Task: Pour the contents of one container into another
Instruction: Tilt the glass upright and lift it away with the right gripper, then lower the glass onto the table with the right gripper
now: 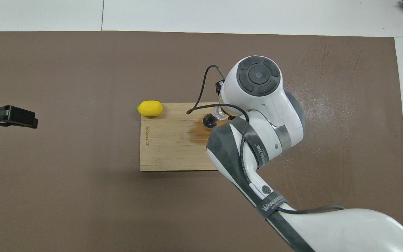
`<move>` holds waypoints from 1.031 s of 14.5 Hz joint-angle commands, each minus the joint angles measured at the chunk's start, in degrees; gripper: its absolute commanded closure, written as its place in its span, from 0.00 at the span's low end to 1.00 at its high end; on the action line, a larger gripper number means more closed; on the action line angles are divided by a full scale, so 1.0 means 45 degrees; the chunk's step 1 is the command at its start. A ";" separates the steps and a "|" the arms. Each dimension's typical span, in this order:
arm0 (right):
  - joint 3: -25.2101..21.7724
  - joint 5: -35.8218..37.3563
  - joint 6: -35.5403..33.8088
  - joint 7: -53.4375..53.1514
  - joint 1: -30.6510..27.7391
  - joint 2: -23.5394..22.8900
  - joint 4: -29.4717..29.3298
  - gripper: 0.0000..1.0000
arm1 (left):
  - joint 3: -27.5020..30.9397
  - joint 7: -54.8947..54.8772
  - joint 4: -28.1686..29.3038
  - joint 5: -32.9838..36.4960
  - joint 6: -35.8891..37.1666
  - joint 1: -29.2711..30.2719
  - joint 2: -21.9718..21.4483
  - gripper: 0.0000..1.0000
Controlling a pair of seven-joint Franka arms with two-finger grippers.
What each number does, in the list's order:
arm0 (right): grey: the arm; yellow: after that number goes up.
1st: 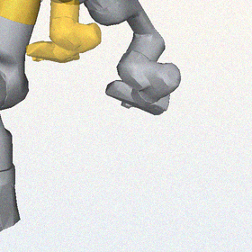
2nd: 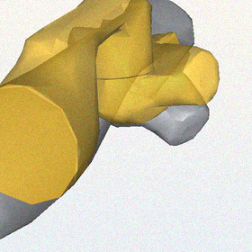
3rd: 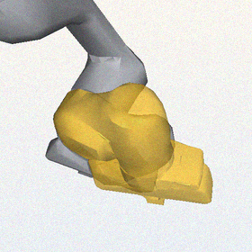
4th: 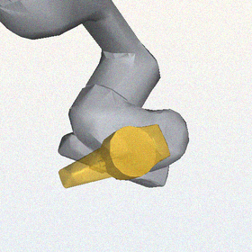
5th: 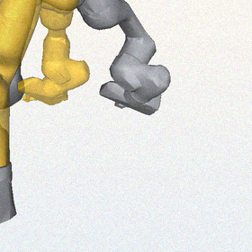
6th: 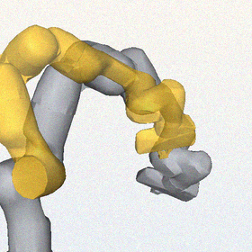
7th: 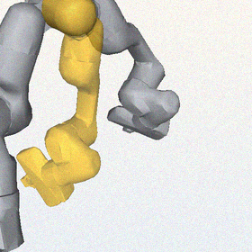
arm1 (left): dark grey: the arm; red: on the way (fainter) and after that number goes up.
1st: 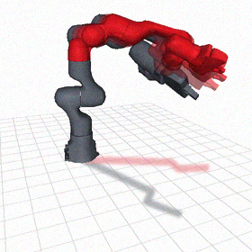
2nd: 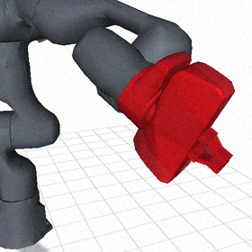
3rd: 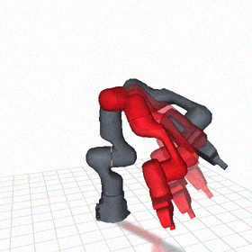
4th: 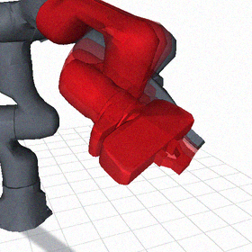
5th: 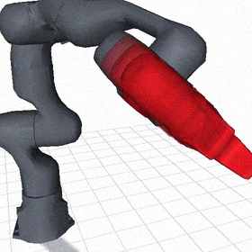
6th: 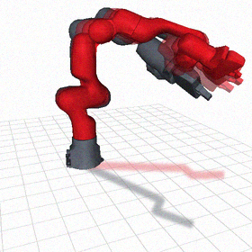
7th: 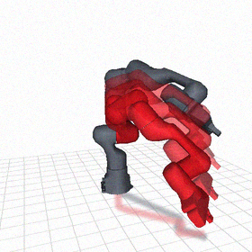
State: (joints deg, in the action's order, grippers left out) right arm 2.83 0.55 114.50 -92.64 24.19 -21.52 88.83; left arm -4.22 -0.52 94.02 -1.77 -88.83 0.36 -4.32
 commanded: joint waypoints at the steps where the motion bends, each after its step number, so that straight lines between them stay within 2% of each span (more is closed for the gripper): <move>1: 0.0113 -0.1232 0.0025 0.0662 -0.0899 0.0036 0.0201 1.00 | -0.0038 -0.0080 0.0161 -0.0154 0.0190 0.0134 -0.0270 0.00; 3: 0.0093 -0.2112 0.0451 0.1053 -0.1563 0.0191 0.0920 1.00 | -0.0038 -0.0080 0.0161 -0.0154 0.0190 0.0134 -0.0270 0.00; 6: 0.0113 -0.3593 0.2422 0.1966 -0.2734 0.0952 0.3416 1.00 | -0.0038 -0.0080 0.0161 -0.0154 0.0190 0.0134 -0.0270 0.00; 8: 0.0093 -0.4941 0.2739 0.3372 -0.3594 0.1168 0.4436 1.00 | -0.0038 -0.0080 0.0161 -0.0154 0.0190 0.0134 -0.0270 0.00; 11: 0.0113 -0.5473 0.2740 0.4587 -0.4942 0.1247 0.5415 1.00 | -0.0038 -0.0080 0.0161 -0.0154 0.0190 0.0134 -0.0270 0.00; 13: 0.0093 -0.6467 0.2604 0.5599 -0.5665 0.1227 0.5728 1.00 | -0.0038 -0.0080 0.0161 -0.0154 0.0190 0.0134 -0.0270 0.00; 15: 0.0093 -0.6529 0.2525 0.6501 -0.6115 0.1131 0.5964 1.00 | -0.0038 -0.0080 0.0161 -0.0154 0.0190 0.0134 -0.0251 0.00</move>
State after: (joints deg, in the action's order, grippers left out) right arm 2.38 -26.86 125.14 -67.03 -1.33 -18.22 112.67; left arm -4.22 -0.52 94.02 -1.77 -88.82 0.36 -4.32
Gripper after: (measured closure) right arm 0.493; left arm 0.000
